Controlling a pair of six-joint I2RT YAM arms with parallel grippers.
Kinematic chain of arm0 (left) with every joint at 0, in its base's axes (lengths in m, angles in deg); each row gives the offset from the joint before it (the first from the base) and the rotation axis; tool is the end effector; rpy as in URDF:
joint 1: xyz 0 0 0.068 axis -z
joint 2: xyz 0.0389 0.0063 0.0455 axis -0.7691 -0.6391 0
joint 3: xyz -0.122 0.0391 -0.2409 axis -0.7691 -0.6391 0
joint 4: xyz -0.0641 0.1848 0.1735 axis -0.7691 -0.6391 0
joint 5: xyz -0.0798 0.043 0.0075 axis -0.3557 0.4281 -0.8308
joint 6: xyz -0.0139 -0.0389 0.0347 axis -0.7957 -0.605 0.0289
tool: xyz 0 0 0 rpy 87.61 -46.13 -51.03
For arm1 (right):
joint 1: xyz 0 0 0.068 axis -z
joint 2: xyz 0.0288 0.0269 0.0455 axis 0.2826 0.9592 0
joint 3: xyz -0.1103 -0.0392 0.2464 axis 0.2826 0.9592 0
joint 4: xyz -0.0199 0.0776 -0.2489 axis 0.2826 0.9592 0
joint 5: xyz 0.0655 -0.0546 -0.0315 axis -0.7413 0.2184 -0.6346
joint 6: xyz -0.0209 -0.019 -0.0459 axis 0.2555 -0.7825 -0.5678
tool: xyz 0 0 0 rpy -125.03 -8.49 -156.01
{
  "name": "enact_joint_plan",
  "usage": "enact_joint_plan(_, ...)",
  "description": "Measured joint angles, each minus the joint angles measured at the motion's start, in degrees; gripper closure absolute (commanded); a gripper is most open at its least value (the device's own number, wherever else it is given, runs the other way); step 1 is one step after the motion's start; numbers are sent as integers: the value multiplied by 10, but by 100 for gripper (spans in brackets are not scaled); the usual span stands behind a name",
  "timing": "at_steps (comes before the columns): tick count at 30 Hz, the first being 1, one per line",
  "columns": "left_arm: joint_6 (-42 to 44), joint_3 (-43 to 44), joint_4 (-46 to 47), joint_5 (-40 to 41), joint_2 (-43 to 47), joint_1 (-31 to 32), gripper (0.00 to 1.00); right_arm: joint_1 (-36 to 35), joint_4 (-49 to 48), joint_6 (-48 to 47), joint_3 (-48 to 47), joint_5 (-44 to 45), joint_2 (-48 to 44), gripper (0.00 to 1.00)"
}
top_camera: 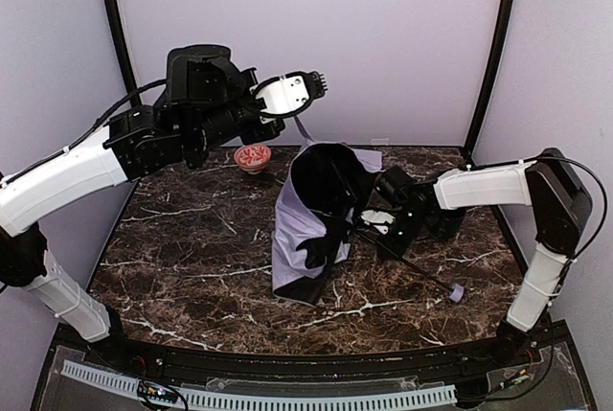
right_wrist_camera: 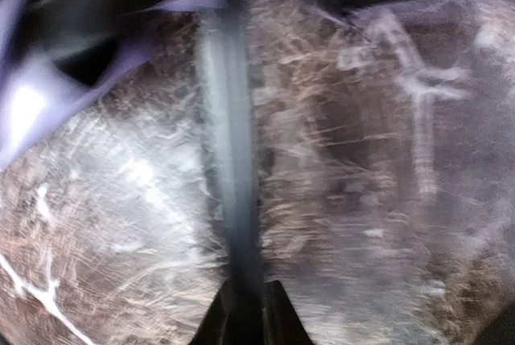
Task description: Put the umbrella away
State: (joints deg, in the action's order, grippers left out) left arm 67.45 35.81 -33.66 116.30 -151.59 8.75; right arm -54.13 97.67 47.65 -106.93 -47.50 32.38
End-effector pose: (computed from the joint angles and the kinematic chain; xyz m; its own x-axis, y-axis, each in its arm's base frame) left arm 0.1905 -0.2836 0.4603 0.4025 0.7571 -0.5147 0.2922 0.4265 0.8560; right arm 0.2605 0.2053 0.1614 -0.5970 -0.7476 -0.2910 -0.7840 0.6206 0.0142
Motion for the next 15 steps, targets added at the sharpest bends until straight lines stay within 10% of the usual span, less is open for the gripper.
enact_joint_plan(15,-57,-225,35,28,71,20,100,101,-56,45,-26,71,-172,100)
